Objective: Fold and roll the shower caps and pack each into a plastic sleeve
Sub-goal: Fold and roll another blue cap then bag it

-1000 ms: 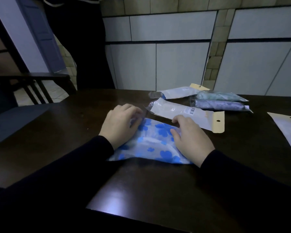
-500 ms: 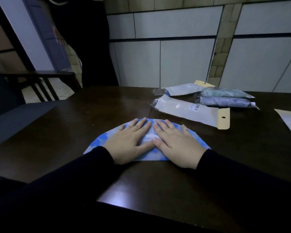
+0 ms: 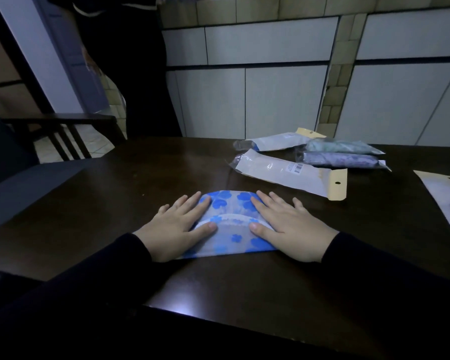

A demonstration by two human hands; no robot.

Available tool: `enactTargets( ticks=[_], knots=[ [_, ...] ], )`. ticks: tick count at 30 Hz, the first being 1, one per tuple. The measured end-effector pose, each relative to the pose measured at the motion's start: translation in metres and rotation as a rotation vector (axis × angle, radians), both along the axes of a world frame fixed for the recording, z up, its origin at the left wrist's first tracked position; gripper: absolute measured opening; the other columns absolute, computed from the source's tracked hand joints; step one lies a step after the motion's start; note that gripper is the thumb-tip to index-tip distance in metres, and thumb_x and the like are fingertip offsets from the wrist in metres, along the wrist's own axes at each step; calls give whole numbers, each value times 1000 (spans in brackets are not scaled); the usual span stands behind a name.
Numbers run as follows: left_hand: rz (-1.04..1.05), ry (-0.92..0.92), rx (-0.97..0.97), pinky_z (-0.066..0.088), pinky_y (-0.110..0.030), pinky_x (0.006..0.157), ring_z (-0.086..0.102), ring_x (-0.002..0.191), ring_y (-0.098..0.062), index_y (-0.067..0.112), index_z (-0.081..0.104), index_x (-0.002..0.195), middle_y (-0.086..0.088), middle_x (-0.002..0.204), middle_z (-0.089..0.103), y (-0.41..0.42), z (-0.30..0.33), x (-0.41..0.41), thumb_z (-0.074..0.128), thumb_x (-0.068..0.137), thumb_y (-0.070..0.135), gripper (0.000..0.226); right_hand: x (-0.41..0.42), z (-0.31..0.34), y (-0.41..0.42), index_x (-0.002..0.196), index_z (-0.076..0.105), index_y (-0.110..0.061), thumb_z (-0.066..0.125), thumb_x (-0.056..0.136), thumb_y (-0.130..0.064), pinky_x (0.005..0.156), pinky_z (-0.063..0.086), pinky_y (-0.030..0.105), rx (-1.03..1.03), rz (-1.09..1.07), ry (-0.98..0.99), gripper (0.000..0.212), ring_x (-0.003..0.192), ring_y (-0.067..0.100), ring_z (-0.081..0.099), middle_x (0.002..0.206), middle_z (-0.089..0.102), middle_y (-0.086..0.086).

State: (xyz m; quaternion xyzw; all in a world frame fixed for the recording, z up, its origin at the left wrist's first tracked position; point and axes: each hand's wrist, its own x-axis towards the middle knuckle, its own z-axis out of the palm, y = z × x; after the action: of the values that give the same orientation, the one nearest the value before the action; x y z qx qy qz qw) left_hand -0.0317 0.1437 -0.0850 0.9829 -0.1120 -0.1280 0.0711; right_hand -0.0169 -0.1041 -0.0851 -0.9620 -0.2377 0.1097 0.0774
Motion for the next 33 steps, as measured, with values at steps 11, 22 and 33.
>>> enactTargets(
  ticks=[11,22,33],
  knots=[
    [-287,-79,-35,5,-44,118,-6,148,-7,49,11,149,20,159,-3,4,16,3,12,69,90,90,-1,19,24,152,17,-30,33,99,-32,114,-7,56,-133,158,-273,56,148,20,-5,162,2,-5],
    [-49,-265,165,46,-24,76,57,90,-4,40,68,99,15,101,57,23,43,-20,46,76,76,48,8,6,31,152,8,-38,26,97,-59,111,-18,50,-23,259,-116,62,148,16,-6,161,-1,-10],
    [-18,-168,-1,18,-43,116,8,149,-14,39,17,151,18,160,8,39,4,6,12,78,82,85,44,7,63,139,47,-29,50,92,-53,108,28,37,125,282,-497,53,137,19,34,147,42,-4]
  ],
)
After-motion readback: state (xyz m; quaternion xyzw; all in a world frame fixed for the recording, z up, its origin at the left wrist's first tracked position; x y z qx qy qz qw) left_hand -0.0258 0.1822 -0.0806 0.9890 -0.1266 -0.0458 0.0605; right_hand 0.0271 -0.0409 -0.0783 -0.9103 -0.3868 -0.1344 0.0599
